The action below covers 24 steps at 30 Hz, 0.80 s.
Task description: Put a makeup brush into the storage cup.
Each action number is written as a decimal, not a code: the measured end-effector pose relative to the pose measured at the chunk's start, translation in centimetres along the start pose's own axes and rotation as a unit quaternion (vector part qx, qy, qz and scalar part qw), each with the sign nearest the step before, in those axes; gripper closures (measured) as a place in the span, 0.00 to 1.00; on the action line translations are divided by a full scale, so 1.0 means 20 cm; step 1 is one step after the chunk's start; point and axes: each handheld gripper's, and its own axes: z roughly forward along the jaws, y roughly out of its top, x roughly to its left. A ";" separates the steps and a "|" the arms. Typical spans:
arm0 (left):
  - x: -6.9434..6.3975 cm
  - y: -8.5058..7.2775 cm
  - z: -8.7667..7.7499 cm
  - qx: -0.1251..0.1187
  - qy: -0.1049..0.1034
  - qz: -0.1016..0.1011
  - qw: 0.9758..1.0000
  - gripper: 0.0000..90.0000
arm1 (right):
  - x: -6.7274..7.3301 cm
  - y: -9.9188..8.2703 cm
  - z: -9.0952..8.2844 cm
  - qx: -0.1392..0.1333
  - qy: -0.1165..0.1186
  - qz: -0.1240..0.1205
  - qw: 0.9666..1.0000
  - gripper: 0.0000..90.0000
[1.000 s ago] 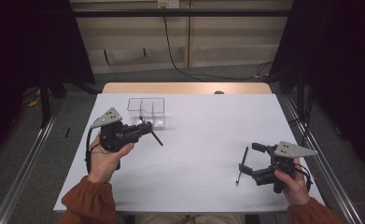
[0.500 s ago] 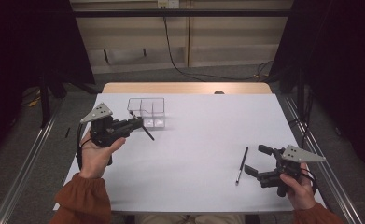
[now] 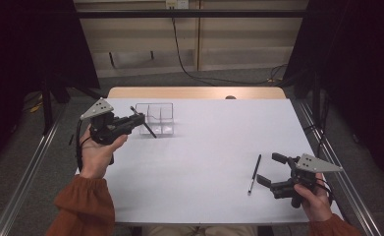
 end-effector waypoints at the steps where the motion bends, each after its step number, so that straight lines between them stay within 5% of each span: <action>1: 0.01 0.00 0.01 -0.002 0.002 -0.004 1.000 0.93 | 0.00 0.00 0.00 0.000 0.000 0.000 1.000 0.00; 12: 0.09 0.04 0.02 -0.009 0.028 -0.015 0.999 0.93 | 0.00 0.00 0.00 -0.002 -0.002 -0.002 1.000 0.00; 24: 0.13 0.09 0.07 -0.004 0.048 -0.003 0.999 0.93 | -0.01 0.00 0.00 0.002 -0.006 -0.002 1.000 0.00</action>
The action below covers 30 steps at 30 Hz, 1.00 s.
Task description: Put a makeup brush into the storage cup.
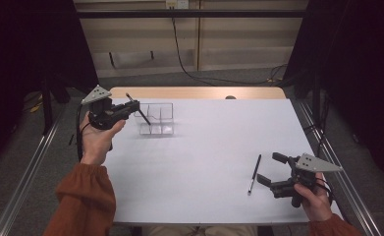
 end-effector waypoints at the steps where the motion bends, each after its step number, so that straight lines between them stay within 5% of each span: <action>1: 0.00 0.01 0.00 -0.003 0.001 0.000 1.000 0.93 | 0.00 0.00 0.00 0.000 0.000 0.000 1.000 0.00; 13: 0.07 0.08 0.03 -0.011 0.026 -0.004 1.000 0.93 | 0.00 0.00 0.00 0.002 -0.004 0.005 1.000 0.00; 30: 0.15 0.08 0.13 0.000 0.062 0.001 0.998 0.93 | 0.00 0.00 0.01 0.003 -0.006 0.005 1.000 0.00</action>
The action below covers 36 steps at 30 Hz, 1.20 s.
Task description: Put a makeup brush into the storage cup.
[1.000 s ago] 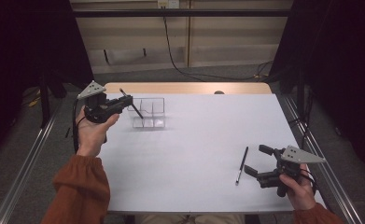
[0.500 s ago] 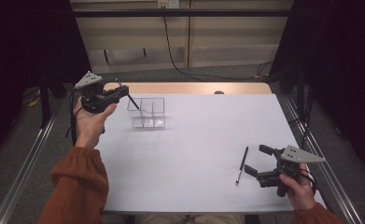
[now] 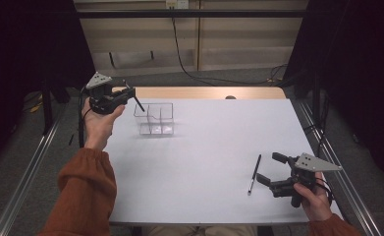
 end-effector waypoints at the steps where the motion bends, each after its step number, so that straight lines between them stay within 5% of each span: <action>1: 0.00 0.00 0.00 0.000 0.003 0.000 1.000 0.93 | 0.00 0.00 0.00 0.000 0.000 0.000 1.000 0.00; 36: 0.03 -0.12 0.09 0.040 0.006 0.005 0.999 0.93 | 0.00 0.00 0.01 0.004 0.004 0.001 1.000 0.00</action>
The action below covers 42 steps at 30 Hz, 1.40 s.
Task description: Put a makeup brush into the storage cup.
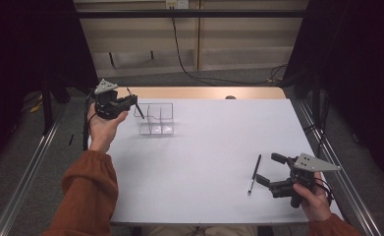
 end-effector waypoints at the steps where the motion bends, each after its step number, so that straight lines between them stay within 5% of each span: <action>1: 0.00 0.00 0.00 0.000 0.000 -0.001 1.000 0.93 | 0.00 0.00 0.00 0.000 0.000 0.000 1.000 0.00; 33: 0.01 -0.08 0.09 0.025 -0.010 -0.005 1.000 0.92 | 0.00 0.00 0.00 0.001 0.004 -0.002 1.000 0.00; 42: 0.01 -0.09 0.10 0.009 -0.006 -0.005 1.000 0.40 | 0.00 0.00 0.00 0.002 0.005 -0.002 1.000 0.00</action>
